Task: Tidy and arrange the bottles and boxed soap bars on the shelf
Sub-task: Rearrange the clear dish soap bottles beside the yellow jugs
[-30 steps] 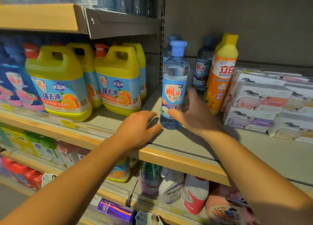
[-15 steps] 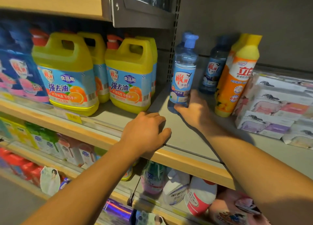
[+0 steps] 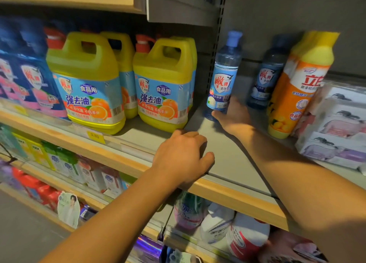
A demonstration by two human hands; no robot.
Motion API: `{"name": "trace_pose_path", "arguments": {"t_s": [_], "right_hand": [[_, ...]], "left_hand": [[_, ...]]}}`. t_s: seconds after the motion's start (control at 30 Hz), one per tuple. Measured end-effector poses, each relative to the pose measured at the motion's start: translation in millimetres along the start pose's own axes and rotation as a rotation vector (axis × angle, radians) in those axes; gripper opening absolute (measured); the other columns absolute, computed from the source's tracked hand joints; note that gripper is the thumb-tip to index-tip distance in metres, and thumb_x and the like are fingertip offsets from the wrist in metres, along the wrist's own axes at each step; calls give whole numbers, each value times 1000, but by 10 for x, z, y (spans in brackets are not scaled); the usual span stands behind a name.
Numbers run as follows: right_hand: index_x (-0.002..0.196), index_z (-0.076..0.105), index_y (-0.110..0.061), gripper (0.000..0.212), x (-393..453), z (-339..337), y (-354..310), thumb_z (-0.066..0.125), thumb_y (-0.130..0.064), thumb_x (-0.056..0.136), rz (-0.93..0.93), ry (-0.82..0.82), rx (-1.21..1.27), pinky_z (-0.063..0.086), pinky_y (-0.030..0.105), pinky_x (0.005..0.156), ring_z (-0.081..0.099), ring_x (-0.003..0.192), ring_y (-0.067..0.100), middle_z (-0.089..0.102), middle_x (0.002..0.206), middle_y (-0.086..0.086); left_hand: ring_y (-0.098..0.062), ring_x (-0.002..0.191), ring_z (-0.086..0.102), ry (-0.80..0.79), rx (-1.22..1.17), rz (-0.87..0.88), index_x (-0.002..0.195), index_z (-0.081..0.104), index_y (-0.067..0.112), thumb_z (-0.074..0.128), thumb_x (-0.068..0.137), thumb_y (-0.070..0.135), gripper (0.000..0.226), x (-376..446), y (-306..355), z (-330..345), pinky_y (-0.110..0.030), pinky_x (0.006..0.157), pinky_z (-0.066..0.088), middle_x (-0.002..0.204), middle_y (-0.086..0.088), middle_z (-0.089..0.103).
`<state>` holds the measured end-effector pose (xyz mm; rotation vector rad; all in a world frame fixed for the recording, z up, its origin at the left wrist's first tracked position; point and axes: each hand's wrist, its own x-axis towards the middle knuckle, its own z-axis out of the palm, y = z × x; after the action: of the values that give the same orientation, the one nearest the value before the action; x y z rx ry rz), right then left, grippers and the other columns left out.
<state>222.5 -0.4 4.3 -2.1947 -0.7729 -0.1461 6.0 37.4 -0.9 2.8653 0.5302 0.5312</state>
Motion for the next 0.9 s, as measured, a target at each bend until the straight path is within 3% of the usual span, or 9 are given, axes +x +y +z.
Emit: {"name": "trace_pose_path", "arguments": {"t_s": [0.77, 0.9], "right_hand": [[137, 47, -14, 54, 57, 54, 70, 69, -24, 88, -50, -10, 70, 34, 24, 88, 55, 123, 23, 58, 136, 5], [143, 40, -17, 65, -180, -142, 31, 68, -35, 88, -37, -98, -36, 39, 31, 99, 50, 128, 25, 52, 142, 5]], "left_hand": [[-18, 109, 46, 30, -7, 6, 112, 61, 29, 44, 87, 58, 42, 15, -18, 29, -34, 71, 42, 119, 12, 61], [-19, 109, 47, 29, -21, 6, 111, 62, 29, 46, 87, 57, 41, 20, -18, 27, -33, 72, 42, 119, 12, 62]]}}
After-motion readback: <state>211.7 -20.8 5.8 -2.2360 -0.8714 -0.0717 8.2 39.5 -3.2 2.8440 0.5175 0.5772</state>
